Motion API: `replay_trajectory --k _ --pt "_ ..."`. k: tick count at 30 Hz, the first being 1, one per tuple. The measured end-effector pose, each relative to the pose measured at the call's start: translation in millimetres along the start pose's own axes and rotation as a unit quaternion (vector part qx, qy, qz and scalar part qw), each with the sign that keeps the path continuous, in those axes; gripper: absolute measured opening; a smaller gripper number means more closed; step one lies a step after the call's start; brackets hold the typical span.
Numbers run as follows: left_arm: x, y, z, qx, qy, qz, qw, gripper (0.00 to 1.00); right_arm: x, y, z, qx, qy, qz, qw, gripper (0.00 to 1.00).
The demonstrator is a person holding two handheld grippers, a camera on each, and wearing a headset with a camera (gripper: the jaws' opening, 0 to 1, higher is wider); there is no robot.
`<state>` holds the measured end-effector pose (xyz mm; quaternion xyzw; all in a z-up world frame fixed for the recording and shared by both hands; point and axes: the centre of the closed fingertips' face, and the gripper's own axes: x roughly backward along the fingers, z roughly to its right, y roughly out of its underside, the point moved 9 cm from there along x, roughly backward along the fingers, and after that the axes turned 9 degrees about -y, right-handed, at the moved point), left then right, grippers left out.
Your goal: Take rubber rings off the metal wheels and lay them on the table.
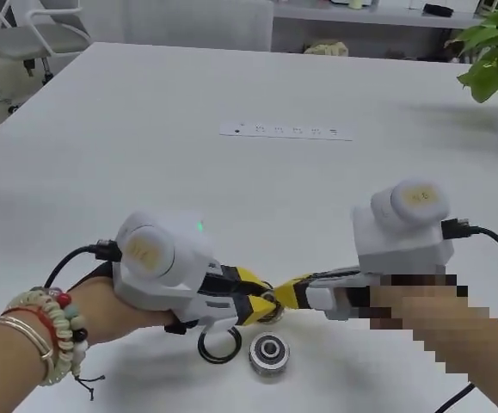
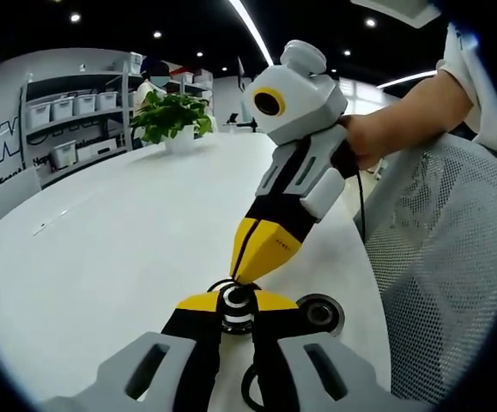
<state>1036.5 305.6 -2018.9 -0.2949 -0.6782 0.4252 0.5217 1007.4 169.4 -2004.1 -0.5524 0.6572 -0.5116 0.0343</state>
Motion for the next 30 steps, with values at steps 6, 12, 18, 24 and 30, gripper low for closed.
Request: replay_trajectory --k 6,12,18,24,30 --pt "0.7 -4.7 -0.8 -0.013 0.004 -0.025 0.9996 0.08 0.4 -0.4 1.0 -0.011 0.004 0.006 0.9999 0.00" --pt "8.8 -7.2 -4.3 -0.025 0.006 -0.036 0.9990 0.12 0.8 -2.3 -1.1 -0.011 0.002 0.010 0.9999 0.00" --pt "21.4 -16.8 -7.2 -0.021 0.012 -0.029 0.9993 0.26 2.8 -4.5 -0.7 -0.016 0.001 0.019 0.9997 0.00" --pt "37.6 -34.0 -5.6 -0.037 0.015 -0.010 0.9992 0.39 6.1 -8.2 0.7 -0.023 0.001 0.033 0.9992 0.00" --pt "53.9 -50.0 -0.3 -0.069 0.022 -0.003 0.9973 0.53 10.2 -14.9 -2.2 -0.026 -0.004 0.051 0.9984 0.00"
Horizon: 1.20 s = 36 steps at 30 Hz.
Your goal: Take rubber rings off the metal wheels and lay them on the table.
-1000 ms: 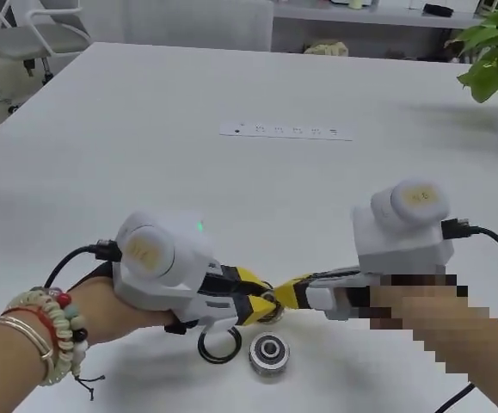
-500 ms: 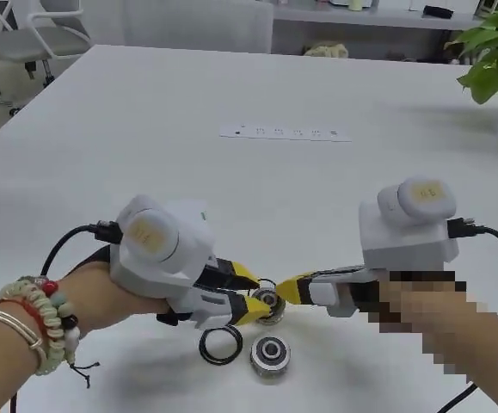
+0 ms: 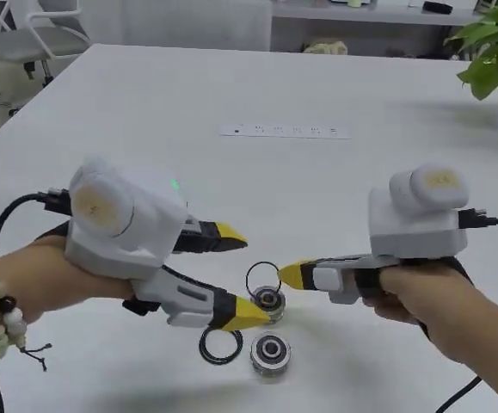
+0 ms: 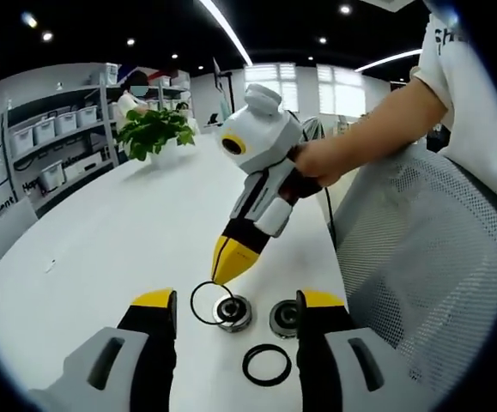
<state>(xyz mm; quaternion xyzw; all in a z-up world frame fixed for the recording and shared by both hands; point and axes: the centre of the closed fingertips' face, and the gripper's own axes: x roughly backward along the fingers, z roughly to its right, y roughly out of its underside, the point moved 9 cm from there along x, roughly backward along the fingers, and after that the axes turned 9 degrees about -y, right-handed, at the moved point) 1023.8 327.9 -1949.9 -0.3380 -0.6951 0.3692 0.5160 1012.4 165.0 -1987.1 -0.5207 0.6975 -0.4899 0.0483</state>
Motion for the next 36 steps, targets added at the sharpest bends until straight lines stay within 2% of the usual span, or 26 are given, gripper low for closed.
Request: replay_trajectory --k 7,11,15,20,22,31,33,36 --pt "30.4 -25.8 0.5 -0.013 -0.019 0.031 0.9993 0.56 0.2 -6.5 -6.0 0.007 -0.012 0.010 0.9999 0.00" --pt "51.9 -27.3 10.5 -0.021 -0.023 0.038 0.9988 0.60 -0.5 -9.0 -10.0 0.010 -0.020 0.015 0.9997 0.00" --pt "69.6 -24.1 13.9 -0.018 -0.045 0.040 0.9981 0.62 -2.0 -9.9 -14.5 0.006 -0.034 0.015 0.9993 0.00" --pt "86.6 -16.0 19.5 -0.005 -0.064 0.040 0.9971 0.64 -4.7 -10.2 -21.2 0.009 -0.046 0.012 0.9988 0.00" --pt "93.8 -7.9 20.7 0.004 -0.085 0.031 0.9959 0.65 -5.5 -10.1 -23.9 0.012 -0.050 0.011 0.9986 0.00" --pt "113.0 21.8 30.5 0.054 -0.124 0.013 0.9907 0.68 -11.0 -8.8 -31.8 0.017 -0.071 -0.003 0.9973 0.00" --pt "113.1 30.8 32.9 0.063 -0.137 -0.002 0.9885 0.69 -12.4 -8.1 -34.0 0.018 -0.076 -0.006 0.9969 0.00" --pt "112.0 39.4 38.5 0.067 -0.137 -0.020 0.9881 0.70 -14.1 -6.5 -38.7 0.022 -0.082 -0.012 0.9963 0.00"
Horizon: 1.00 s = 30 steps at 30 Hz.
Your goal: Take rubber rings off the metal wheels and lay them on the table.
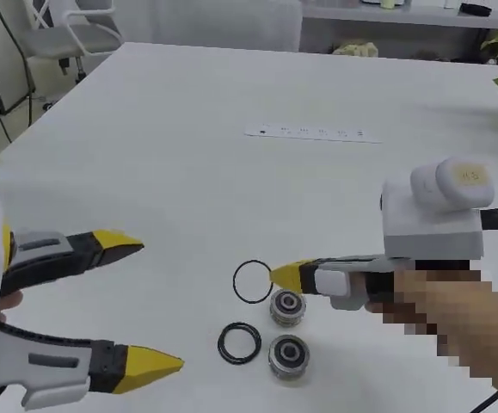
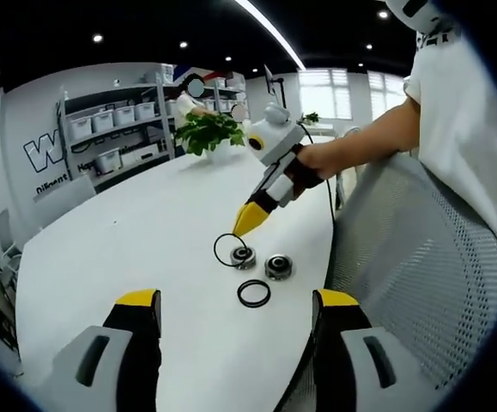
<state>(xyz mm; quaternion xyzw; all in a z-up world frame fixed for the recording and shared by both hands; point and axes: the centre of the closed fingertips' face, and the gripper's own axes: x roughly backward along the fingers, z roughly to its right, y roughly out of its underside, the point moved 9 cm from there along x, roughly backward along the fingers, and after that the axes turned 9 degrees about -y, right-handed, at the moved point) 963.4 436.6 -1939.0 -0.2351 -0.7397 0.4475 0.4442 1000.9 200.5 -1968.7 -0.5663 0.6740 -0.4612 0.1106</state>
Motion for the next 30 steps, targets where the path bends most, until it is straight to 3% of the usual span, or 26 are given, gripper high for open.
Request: replay_trajectory --k 5,10,16,22,26,30 --pt "0.6 5.5 10.0 0.018 0.005 -0.003 0.9998 0.70 -3.4 2.5 -4.5 0.002 -0.009 -0.009 0.9999 0.00" --pt "-0.5 10.7 13.0 0.030 0.003 -0.007 0.9995 0.71 -7.8 7.4 -7.6 0.005 -0.016 -0.025 0.9996 0.00" --pt "-1.5 14.0 13.3 0.047 -0.002 -0.012 0.9988 0.71 -14.2 14.7 -8.3 0.006 -0.022 -0.045 0.9987 0.00" --pt "-0.8 16.9 10.5 0.070 -0.014 -0.011 0.9974 0.70 -23.0 25.3 -13.6 0.021 -0.032 -0.082 0.9959 0.00" --pt "-1.8 20.0 12.4 0.068 -0.006 -0.025 0.9974 0.71 -25.7 29.0 -14.7 0.026 -0.035 -0.094 0.9947 0.00" --pt "-2.5 18.6 14.1 0.067 -0.001 -0.023 0.9975 0.72 -28.8 34.7 -16.1 0.032 -0.036 -0.110 0.9928 0.00"
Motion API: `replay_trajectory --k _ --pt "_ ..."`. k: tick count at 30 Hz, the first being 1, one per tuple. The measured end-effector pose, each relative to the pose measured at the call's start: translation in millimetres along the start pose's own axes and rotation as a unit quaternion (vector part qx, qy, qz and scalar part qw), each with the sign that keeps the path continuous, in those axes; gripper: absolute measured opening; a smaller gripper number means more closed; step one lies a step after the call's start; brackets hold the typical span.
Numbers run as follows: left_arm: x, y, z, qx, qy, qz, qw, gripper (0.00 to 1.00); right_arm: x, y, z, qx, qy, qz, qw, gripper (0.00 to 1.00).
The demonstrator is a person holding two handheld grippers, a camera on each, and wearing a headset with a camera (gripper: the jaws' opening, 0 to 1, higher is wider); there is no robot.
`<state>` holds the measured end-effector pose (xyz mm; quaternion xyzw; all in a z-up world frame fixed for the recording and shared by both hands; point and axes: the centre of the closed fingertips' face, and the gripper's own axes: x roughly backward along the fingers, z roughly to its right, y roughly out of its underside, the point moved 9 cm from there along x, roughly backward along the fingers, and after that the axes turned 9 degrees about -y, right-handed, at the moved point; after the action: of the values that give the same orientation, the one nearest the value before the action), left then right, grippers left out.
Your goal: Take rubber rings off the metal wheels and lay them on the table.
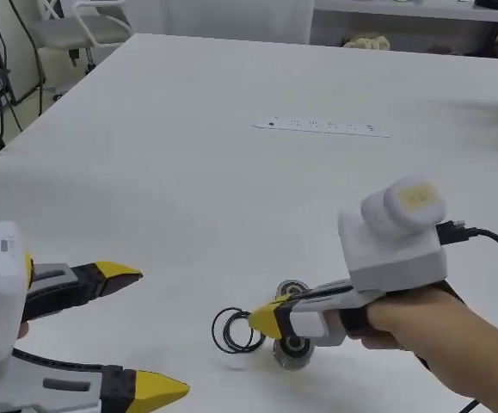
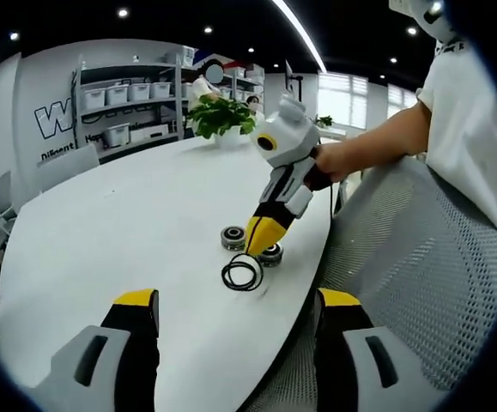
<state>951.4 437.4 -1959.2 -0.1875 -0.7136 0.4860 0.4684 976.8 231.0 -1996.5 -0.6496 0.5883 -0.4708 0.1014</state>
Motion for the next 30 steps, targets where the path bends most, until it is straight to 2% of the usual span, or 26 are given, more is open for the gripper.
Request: replay_trajectory --k 6,13,23,30 --pt "-0.3 1.9 0.1 0.001 0.001 -0.009 1.0000 0.71 -5.4 5.0 -2.2 0.015 0.000 -0.021 0.9997 0.00" --pt "-0.7 2.4 1.5 -0.001 0.005 -0.014 0.9999 0.70 -7.2 8.2 -1.7 0.024 0.004 -0.034 0.9991 0.00" --pt "-0.7 2.7 2.2 0.004 0.007 -0.014 0.9999 0.69 -3.6 6.3 3.5 0.015 0.021 -0.017 0.9995 0.00" --pt "-1.4 4.6 2.8 0.002 0.008 -0.024 0.9997 0.68 0.2 6.1 10.6 -0.024 0.030 0.003 0.9992 0.00"
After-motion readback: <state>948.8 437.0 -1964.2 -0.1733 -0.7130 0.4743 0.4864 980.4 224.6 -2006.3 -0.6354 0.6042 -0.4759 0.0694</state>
